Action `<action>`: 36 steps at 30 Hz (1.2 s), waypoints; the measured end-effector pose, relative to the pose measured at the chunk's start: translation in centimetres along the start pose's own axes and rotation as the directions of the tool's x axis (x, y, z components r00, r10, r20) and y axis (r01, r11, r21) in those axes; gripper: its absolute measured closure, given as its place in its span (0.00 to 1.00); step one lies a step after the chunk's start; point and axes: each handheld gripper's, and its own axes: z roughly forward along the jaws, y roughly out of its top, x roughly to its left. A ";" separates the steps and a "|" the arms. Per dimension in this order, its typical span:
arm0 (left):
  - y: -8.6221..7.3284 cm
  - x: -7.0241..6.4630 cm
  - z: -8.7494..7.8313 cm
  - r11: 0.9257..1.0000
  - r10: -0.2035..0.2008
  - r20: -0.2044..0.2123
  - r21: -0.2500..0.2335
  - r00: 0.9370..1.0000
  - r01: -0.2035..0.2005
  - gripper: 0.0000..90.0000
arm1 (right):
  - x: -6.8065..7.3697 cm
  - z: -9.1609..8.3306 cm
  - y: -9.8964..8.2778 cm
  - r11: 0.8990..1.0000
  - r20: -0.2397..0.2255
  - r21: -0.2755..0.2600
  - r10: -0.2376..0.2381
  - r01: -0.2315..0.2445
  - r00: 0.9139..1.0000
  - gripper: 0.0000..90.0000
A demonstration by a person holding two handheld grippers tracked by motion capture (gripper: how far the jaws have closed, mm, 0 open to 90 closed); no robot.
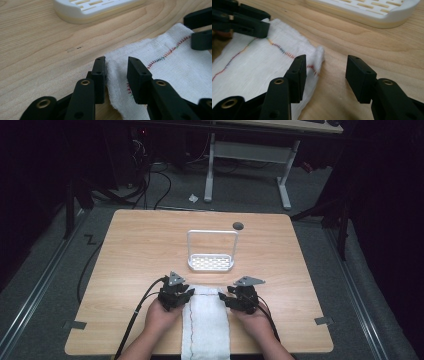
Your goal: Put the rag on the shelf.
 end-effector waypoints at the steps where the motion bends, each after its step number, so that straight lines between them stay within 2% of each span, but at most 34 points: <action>1: 0.0 0.1 0.0 1.000 -0.005 -0.001 -0.002 1.000 0.005 0.77 | -0.2 0.3 0.2 1.000 -0.013 0.003 0.017 -0.017 1.000 0.60; 3: 0.0 0.1 0.0 1.000 -0.007 -0.002 -0.001 1.000 0.007 0.79 | -0.3 0.8 0.5 0.999 -0.031 0.010 0.036 -0.035 0.999 0.63; 5: 0.0 0.0 0.0 1.000 -0.016 0.006 -0.001 1.000 0.016 0.86 | 0.3 1.0 0.6 1.000 -0.028 0.013 -0.002 0.002 1.000 0.70; 7: 0.0 -0.1 0.0 1.000 -0.024 0.006 0.001 1.000 0.024 0.87 | 0.5 1.1 0.5 1.000 -0.024 0.011 -0.015 0.015 1.000 0.72; 9: 0.0 -0.1 0.1 1.000 -0.027 0.006 0.003 1.000 0.027 0.88 | 1.1 1.0 0.3 0.998 -0.003 0.008 -0.056 0.056 0.998 0.80; 10: 0.0 -0.1 0.1 0.999 -0.036 0.010 0.005 0.999 0.036 0.88 | 1.4 1.1 0.1 0.998 -0.001 0.002 -0.060 0.060 0.998 0.83; 15: 0.1 -0.1 0.1 0.999 -0.044 0.011 0.010 0.999 0.044 0.89 | 1.5 1.1 0.0 0.999 -0.028 -0.002 -0.033 0.033 0.999 0.94; 21: 0.2 0.1 0.1 0.998 -0.067 0.016 0.019 0.998 0.067 0.89 | 1.9 1.0 0.1 0.999 -0.007 -0.006 -0.052 0.052 0.999 0.96; 27: 0.3 -0.1 0.1 0.998 -0.066 0.002 0.024 0.998 0.066 0.89 | 2.6 0.2 0.3 0.995 0.010 -0.051 -0.080 0.080 0.997 0.96; 31: 0.3 -0.1 0.1 0.997 -0.072 0.003 0.025 0.997 0.072 0.91 | 2.8 0.0 0.3 0.994 0.013 -0.067 -0.082 0.083 0.997 0.96; 33: 0.3 -0.3 -0.1 0.998 -0.060 -0.004 0.011 0.998 0.060 0.92 | 2.9 -0.2 0.4 0.993 0.017 -0.082 -0.082 0.083 0.997 0.96; 36: 0.4 -0.7 -0.7 0.997 -0.049 -0.010 -0.053 0.999 0.049 0.92 | 3.2 -0.7 0.6 0.990 0.022 -0.106 -0.091 0.093 0.996 0.96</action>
